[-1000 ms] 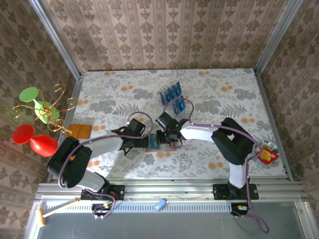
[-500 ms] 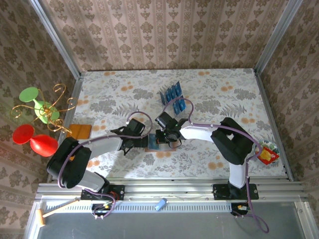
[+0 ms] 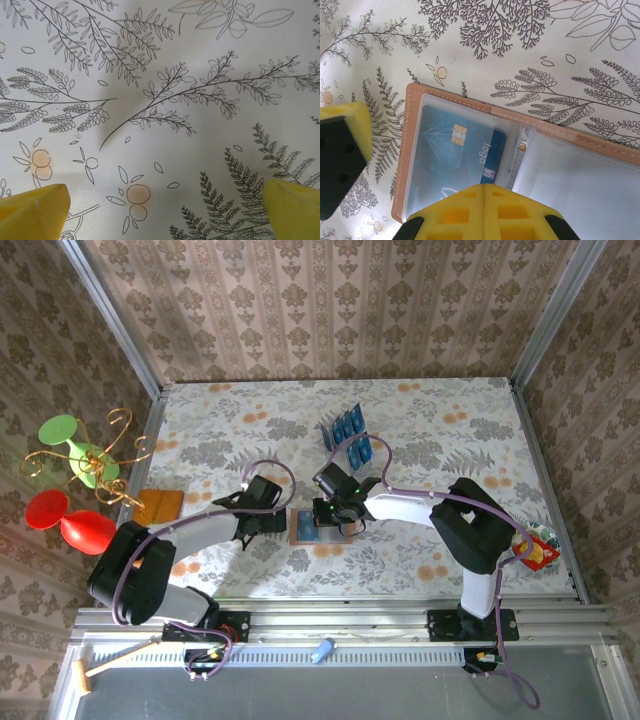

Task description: Put the credit cards into the card holder

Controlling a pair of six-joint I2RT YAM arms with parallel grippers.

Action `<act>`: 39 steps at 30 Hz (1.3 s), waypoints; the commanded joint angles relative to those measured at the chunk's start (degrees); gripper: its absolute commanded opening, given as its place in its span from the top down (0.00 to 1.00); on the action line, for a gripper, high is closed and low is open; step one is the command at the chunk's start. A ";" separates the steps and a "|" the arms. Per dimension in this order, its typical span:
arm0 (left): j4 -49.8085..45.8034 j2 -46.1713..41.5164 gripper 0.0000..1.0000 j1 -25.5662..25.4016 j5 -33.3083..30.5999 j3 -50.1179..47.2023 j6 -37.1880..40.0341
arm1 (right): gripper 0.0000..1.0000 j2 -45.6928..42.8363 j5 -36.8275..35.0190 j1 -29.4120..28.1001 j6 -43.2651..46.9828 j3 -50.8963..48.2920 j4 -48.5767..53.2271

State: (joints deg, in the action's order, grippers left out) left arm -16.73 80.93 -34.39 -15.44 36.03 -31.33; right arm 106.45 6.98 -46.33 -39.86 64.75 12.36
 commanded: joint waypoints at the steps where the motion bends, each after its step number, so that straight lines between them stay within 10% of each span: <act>1: -0.28 1.72 0.00 0.13 1.15 0.79 -0.16 | 0.98 0.33 -1.62 0.18 -0.40 -0.62 1.00; 25: 0.82 1.64 0.00 -0.85 2.39 0.65 1.13 | 0.99 -0.85 1.13 0.12 -0.40 0.65 -0.31; 39: -3.35 -4.54 0.00 -3.97 2.74 4.86 2.26 | 0.79 -11.58 0.05 7.88 4.34 -6.78 3.48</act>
State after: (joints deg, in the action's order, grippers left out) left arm -18.04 77.69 -36.88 -13.26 38.61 -29.91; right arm 96.14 7.51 -39.33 -37.67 59.77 12.62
